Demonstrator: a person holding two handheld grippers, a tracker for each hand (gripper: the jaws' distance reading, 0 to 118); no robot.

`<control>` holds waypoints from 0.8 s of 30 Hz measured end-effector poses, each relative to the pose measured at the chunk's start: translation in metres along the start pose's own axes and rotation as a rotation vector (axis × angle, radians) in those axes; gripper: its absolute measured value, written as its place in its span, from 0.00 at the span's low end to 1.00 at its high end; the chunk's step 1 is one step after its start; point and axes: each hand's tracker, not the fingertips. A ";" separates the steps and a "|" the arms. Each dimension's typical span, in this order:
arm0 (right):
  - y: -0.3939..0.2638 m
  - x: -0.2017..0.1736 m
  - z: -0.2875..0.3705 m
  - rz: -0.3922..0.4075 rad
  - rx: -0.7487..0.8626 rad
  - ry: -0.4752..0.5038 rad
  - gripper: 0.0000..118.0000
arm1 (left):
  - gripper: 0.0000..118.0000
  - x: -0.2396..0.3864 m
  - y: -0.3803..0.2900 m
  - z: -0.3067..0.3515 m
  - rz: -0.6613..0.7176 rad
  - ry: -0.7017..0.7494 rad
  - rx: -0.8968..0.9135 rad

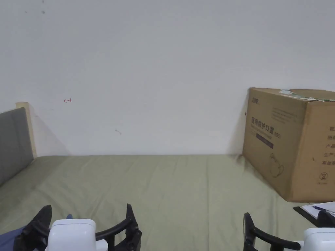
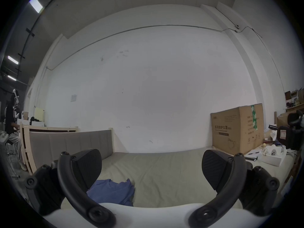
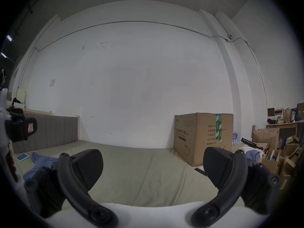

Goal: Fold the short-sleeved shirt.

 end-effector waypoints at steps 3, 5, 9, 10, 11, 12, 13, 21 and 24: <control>0.001 0.000 -0.001 -0.001 -0.017 0.018 1.00 | 1.00 0.003 0.001 0.000 0.007 -0.020 -0.026; 0.001 0.000 -0.002 0.000 -0.037 0.019 1.00 | 1.00 0.004 0.002 0.001 0.017 -0.025 -0.042; -0.001 -0.001 -0.001 -0.002 -0.053 0.030 1.00 | 1.00 0.005 0.001 0.000 0.036 -0.027 -0.058; -0.001 -0.002 -0.001 0.003 -0.055 0.028 1.00 | 1.00 0.004 0.001 -0.001 0.039 -0.025 -0.059; -0.001 -0.002 0.000 0.009 -0.055 0.029 1.00 | 1.00 0.005 0.001 0.000 0.038 -0.013 -0.055; -0.001 -0.003 0.001 0.014 -0.053 0.030 1.00 | 1.00 0.005 0.001 0.000 0.035 -0.009 -0.047; -0.001 -0.003 0.001 0.019 -0.052 0.029 1.00 | 1.00 0.005 0.002 0.001 0.030 -0.012 -0.037; -0.001 -0.003 0.000 0.016 -0.057 0.027 1.00 | 1.00 0.009 0.005 0.004 0.000 -0.038 -0.016; 0.001 -0.003 0.002 0.010 -0.064 0.027 0.99 | 1.00 0.008 0.007 0.004 0.010 -0.080 -0.055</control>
